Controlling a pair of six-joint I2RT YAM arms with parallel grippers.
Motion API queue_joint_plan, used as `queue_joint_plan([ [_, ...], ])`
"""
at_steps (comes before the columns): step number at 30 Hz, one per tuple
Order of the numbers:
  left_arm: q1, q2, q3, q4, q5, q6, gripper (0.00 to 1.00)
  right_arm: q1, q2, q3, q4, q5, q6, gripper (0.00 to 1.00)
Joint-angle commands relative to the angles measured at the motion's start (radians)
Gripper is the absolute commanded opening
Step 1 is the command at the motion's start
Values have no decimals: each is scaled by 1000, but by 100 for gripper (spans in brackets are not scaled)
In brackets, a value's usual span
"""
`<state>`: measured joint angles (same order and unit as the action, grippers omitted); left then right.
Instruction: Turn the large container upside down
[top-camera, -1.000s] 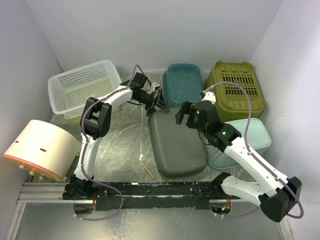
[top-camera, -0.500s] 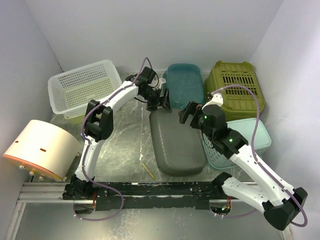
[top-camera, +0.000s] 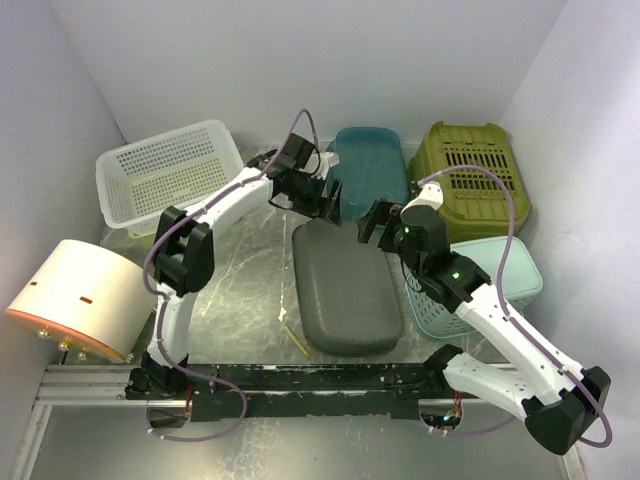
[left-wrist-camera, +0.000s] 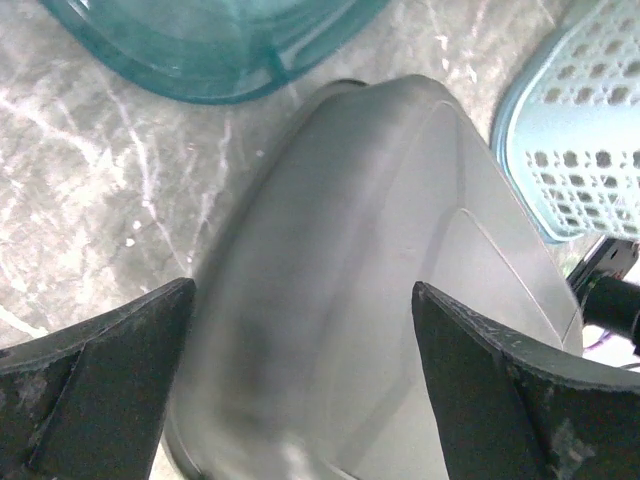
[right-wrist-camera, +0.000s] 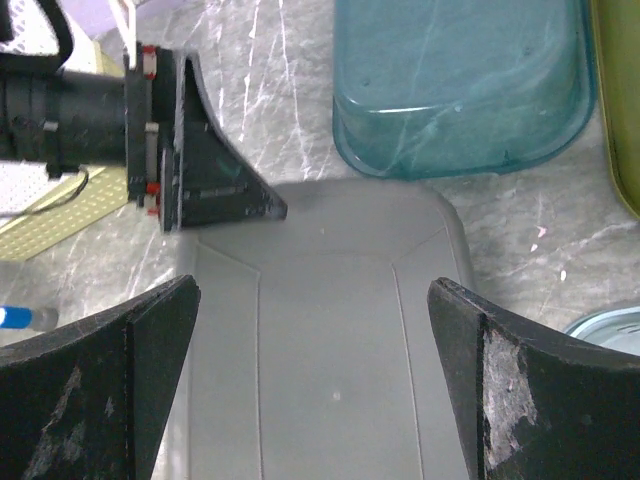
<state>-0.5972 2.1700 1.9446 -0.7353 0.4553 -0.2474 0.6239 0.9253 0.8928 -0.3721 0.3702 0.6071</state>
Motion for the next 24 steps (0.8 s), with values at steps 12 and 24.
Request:
queue_joint_plan([
  [12, -116, -273, -196, 340, -425, -2, 99, -2, -12, 132, -15, 4, -27, 100],
  [24, -106, -640, -736, 308, -371, -265, 99, -3, 31, 149, -80, 115, -6, 100],
])
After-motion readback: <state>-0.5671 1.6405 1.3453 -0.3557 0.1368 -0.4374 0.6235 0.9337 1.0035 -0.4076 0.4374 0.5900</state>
